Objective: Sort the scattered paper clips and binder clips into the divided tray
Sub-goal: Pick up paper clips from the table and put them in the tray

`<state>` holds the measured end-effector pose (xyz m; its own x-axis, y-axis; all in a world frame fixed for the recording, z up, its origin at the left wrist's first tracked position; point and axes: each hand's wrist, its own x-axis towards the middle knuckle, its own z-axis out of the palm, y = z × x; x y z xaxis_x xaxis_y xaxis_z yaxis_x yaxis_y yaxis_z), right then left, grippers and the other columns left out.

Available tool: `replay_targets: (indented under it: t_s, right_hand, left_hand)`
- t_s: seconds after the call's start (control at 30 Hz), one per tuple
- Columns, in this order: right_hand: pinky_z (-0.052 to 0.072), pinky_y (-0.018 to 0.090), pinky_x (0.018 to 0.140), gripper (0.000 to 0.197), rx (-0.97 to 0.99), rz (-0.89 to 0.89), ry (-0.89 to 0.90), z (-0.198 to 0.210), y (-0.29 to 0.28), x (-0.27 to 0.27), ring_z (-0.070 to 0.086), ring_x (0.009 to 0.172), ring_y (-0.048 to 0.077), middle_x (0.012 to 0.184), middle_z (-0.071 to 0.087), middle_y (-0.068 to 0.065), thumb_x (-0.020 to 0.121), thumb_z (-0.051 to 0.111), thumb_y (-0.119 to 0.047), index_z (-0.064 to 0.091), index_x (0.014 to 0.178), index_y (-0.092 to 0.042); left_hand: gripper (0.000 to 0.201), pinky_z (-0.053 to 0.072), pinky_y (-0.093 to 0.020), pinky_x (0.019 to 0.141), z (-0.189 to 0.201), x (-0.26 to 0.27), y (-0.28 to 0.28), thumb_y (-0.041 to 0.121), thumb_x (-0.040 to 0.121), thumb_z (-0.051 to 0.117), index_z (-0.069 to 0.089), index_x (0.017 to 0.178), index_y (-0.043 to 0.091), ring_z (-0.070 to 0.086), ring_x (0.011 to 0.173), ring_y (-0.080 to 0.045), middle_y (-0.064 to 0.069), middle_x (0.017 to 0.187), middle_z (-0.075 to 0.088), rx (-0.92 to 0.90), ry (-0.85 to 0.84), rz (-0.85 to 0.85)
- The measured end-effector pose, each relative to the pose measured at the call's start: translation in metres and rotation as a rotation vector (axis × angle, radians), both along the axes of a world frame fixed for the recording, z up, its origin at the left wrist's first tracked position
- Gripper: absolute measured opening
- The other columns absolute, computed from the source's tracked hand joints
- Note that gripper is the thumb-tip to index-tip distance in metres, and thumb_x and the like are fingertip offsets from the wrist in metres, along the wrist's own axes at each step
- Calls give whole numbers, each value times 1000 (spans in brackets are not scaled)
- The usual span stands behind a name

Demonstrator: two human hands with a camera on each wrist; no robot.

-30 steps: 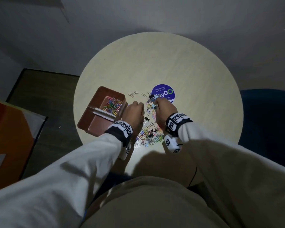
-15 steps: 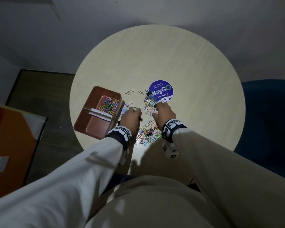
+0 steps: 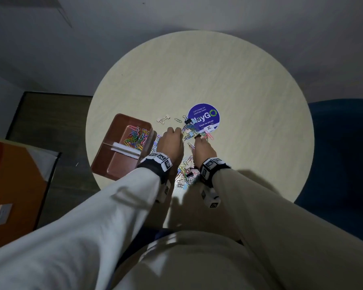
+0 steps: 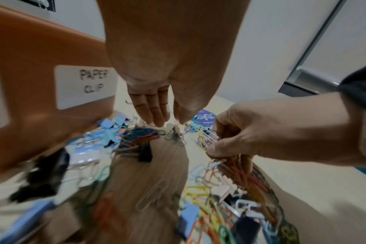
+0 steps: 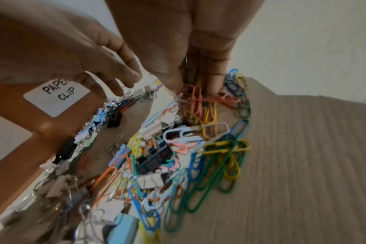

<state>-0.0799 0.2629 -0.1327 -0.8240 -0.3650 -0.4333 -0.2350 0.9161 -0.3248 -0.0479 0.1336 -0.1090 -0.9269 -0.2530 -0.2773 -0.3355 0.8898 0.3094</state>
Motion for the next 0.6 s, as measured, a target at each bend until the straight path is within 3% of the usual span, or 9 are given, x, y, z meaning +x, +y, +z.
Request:
replay_targets:
  t_s: [0.1, 0.23, 0.33, 0.43, 0.5, 0.6]
  right_hand:
    - [46, 40, 88, 42, -76, -50, -51, 2, 5, -5, 56, 115, 37, 129, 55, 18, 94, 52, -6, 41, 134, -7]
    - [41, 38, 75, 35, -147, -125, -87, 10, 15, -13, 58, 104, 42, 116, 60, 21, 94, 46, -2, 39, 128, -6]
    - [46, 41, 74, 33, -261, -215, -143, 6, 23, -21, 57, 88, 35, 101, 60, 17, 92, 43, -2, 40, 124, -13]
    - [49, 36, 61, 33, -518, -412, -324, -2, 28, -25, 52, 66, 23, 86, 56, 8, 92, 40, -3, 49, 118, -20]
    - [45, 30, 51, 24, -688, -606, -454, -3, 31, -28, 46, 55, 20, 82, 51, 2, 94, 37, -4, 51, 111, -14]
    - [40, 28, 47, 8, -809, -782, -580, 1, 36, -33, 39, 50, 18, 76, 44, 6, 94, 38, -7, 45, 94, -9]
  left_hand:
    - [32, 49, -44, 80, -6, -15, 6, 28, 94, 56, 51, 120, 9, 57, 102, -36, -15, 117, 53, 17, -16, 53]
    - [34, 48, -44, 78, -16, -19, 12, 28, 90, 61, 49, 116, 10, 56, 100, -35, -13, 114, 53, -15, -28, 85]
    - [29, 49, -43, 78, -21, -15, 12, 23, 92, 62, 51, 115, 11, 57, 98, -34, -13, 112, 56, -32, -46, 50]
    - [18, 50, -43, 77, -23, -9, 10, 24, 95, 59, 55, 108, 12, 58, 93, -33, -12, 106, 58, -6, -50, 39]
    - [14, 51, -44, 79, -25, -6, 4, 26, 94, 60, 57, 99, 12, 58, 89, -32, -11, 100, 59, 56, -51, 40]
    - [7, 52, -45, 74, -26, -2, -6, 19, 87, 58, 55, 83, 14, 60, 80, -28, -6, 86, 62, 270, -36, 94]
